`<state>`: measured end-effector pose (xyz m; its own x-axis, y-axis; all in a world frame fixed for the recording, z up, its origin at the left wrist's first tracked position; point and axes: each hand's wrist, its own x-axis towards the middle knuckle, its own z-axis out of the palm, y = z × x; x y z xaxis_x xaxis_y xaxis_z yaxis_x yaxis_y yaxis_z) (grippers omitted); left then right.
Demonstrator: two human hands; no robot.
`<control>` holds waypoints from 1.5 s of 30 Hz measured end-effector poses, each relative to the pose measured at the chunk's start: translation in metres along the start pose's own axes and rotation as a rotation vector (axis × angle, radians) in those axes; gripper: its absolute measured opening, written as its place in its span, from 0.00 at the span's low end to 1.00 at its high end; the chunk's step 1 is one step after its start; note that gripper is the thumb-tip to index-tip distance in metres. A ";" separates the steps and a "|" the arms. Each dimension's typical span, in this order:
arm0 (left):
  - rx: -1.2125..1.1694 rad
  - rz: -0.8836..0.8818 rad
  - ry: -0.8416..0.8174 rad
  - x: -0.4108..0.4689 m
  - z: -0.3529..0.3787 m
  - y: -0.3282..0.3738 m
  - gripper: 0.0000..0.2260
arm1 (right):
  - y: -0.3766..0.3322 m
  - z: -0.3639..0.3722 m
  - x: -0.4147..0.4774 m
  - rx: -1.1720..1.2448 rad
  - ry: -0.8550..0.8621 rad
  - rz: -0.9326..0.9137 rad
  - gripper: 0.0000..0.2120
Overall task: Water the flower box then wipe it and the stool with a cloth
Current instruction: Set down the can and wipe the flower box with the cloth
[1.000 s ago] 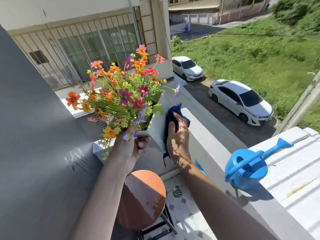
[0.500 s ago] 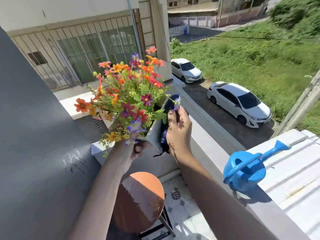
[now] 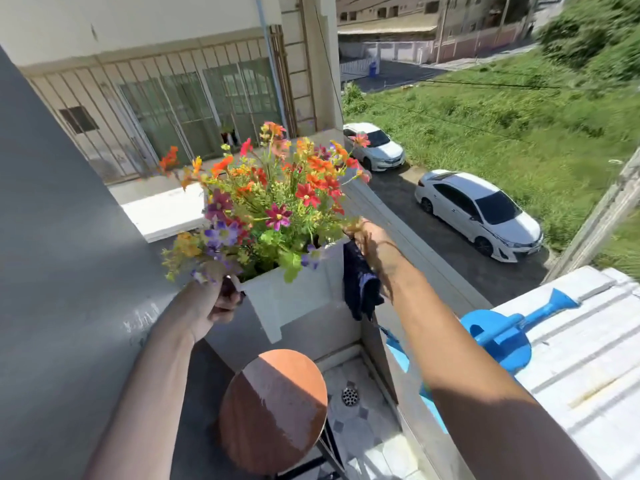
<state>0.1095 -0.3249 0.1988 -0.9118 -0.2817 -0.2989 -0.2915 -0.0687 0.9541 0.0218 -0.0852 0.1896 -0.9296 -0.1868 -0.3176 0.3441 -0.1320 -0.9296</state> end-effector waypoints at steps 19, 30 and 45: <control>0.031 0.031 0.031 0.013 0.002 -0.019 0.19 | 0.014 0.026 -0.011 -0.067 0.208 -0.102 0.22; 0.187 0.137 0.259 -0.035 0.082 -0.063 0.36 | 0.048 0.042 -0.008 0.158 0.417 -0.247 0.15; 0.011 -0.071 0.294 -0.022 0.063 -0.042 0.19 | 0.062 0.063 -0.050 -0.155 -0.009 -0.348 0.19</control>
<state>0.1234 -0.2557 0.1641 -0.7665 -0.5415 -0.3454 -0.3564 -0.0887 0.9301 0.0974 -0.1453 0.1596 -0.9860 -0.1654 0.0227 -0.0162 -0.0405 -0.9990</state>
